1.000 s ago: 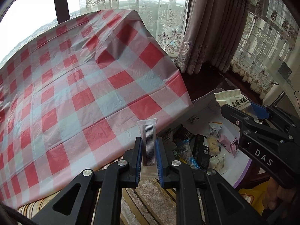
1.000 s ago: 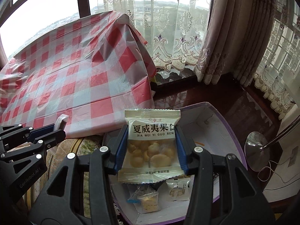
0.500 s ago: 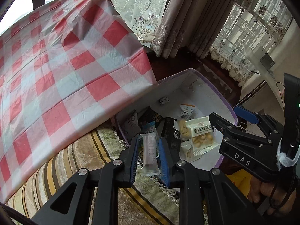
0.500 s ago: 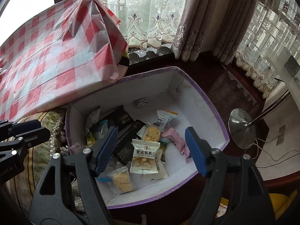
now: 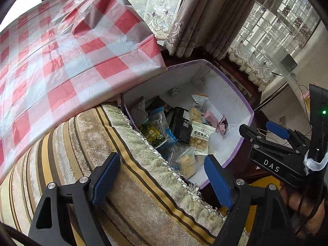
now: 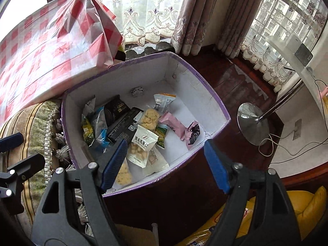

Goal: Organize snacks

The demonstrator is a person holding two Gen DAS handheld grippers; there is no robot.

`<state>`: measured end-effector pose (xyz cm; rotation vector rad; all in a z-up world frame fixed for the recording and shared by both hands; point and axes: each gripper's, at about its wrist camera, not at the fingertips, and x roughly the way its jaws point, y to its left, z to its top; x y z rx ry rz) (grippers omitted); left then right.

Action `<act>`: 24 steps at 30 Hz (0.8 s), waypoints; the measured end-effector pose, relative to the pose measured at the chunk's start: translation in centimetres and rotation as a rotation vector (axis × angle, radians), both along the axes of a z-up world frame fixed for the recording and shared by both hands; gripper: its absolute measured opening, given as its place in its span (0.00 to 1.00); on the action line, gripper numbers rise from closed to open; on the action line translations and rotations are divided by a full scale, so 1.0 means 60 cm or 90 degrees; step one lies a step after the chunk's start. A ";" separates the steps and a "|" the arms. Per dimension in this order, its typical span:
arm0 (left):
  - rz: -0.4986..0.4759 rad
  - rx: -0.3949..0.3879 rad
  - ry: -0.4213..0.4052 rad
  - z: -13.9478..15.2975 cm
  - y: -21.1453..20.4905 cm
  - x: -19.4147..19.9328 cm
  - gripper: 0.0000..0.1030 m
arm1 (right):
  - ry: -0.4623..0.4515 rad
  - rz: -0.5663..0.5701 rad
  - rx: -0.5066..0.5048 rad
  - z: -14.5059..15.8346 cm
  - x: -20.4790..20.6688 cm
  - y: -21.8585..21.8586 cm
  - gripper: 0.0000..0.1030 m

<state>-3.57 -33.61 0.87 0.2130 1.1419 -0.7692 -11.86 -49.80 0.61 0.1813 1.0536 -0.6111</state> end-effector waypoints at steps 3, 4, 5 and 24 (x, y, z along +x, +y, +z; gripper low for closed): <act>-0.003 0.011 -0.012 -0.003 -0.005 -0.004 0.82 | -0.002 0.001 -0.004 0.007 0.000 0.006 0.77; -0.002 0.009 -0.011 -0.003 -0.005 -0.004 0.83 | -0.001 0.002 -0.006 0.007 0.001 0.007 0.77; 0.000 0.004 -0.008 -0.004 -0.003 -0.002 0.83 | 0.000 0.004 -0.007 0.007 0.002 0.008 0.77; -0.001 -0.013 0.000 -0.006 -0.002 -0.001 0.87 | 0.011 0.014 0.001 -0.002 0.008 0.014 0.77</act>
